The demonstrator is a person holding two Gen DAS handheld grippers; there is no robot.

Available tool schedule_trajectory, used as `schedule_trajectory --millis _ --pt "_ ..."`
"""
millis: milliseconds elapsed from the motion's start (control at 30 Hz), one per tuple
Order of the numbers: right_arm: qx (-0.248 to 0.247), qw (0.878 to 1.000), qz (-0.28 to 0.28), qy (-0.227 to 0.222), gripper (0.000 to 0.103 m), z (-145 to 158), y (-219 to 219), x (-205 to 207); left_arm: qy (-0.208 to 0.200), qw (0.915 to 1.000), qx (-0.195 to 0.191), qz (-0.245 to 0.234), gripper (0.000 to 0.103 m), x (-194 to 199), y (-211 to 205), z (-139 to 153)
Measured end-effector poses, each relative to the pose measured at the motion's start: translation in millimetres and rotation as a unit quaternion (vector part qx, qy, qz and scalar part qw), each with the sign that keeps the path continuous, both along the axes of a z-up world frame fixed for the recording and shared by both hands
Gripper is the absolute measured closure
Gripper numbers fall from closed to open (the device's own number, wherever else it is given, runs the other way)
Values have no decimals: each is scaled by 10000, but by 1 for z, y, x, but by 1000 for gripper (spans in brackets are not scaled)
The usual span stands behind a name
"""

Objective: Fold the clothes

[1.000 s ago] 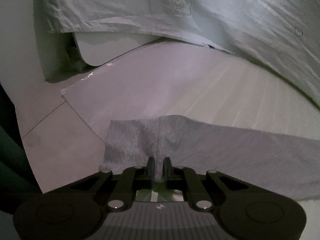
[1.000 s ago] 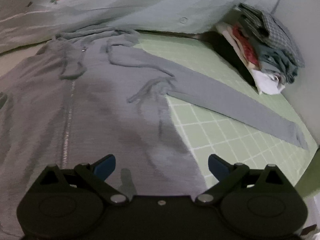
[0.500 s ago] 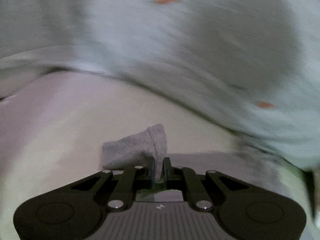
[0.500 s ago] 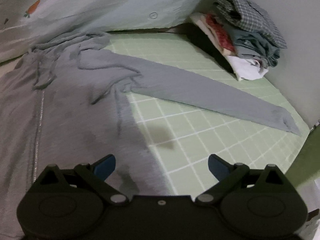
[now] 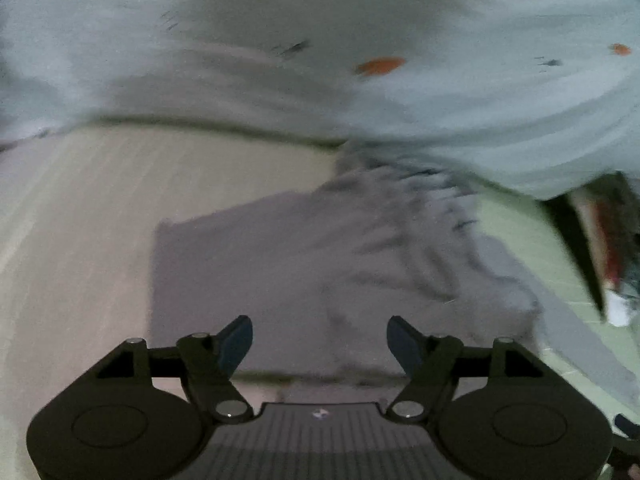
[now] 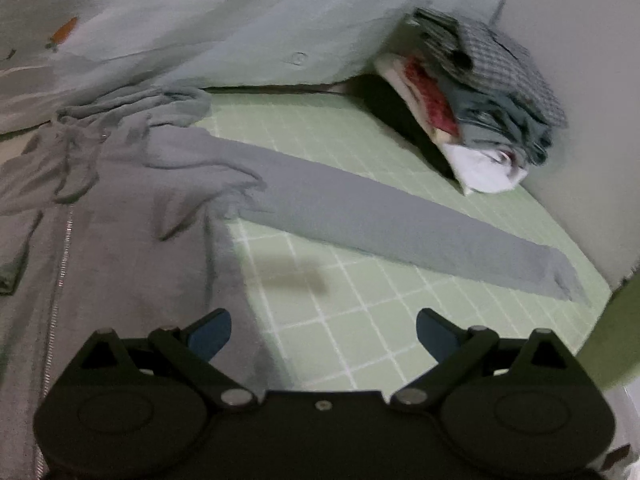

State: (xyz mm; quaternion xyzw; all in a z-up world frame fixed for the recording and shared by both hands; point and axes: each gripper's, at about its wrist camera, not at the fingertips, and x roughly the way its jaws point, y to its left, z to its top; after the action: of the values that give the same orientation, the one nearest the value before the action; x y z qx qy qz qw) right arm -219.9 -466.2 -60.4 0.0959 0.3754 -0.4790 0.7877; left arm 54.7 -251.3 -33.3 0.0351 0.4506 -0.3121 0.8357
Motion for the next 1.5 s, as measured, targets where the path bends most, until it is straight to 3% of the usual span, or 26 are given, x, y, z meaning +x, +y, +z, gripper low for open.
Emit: schedule_trajectory --millis 167,500,600,733,900,967,1067,1133,1200,1267,1300,1333,1500 --pt "-82 9987 503 -46 3 4 11 35 99 9992 277 261 28 3 29 -11" --pt "-52 9857 1648 -340 3 7 63 132 -77 9970 719 259 23 7 75 -16" --pt "-9 9814 1887 -356 3 3 85 156 -123 9958 875 259 11 12 88 -19" --pt "117 9765 2118 -387 3 -4 109 178 -174 9929 1160 208 10 19 102 -27" --pt "380 9690 2350 -669 5 -10 131 195 -136 9919 1250 159 5 28 113 -33" --pt "495 9639 2510 -745 9 -13 138 200 -172 9917 1269 143 5 30 113 -32" --pt "526 9587 2709 -693 25 -19 145 207 -221 9913 1298 69 4 30 111 -32" --pt "475 9584 2758 -552 45 -24 146 212 -232 9910 1316 9 4 30 110 -32" --pt "522 9573 2791 -541 50 -25 143 212 -240 9908 1333 -12 4 29 109 -31" --pt "539 9503 3016 -557 68 -24 137 212 -236 9908 1334 -8 4 26 107 -30" --pt "480 9480 3100 -527 85 -21 135 212 -237 9907 1341 11 4 25 105 -31" --pt "419 9457 3184 -496 92 -19 132 212 -239 9906 1349 35 4 23 102 -31" --pt "34 9462 3179 -610 96 6 113 204 -325 9901 1363 123 4 14 83 -30"
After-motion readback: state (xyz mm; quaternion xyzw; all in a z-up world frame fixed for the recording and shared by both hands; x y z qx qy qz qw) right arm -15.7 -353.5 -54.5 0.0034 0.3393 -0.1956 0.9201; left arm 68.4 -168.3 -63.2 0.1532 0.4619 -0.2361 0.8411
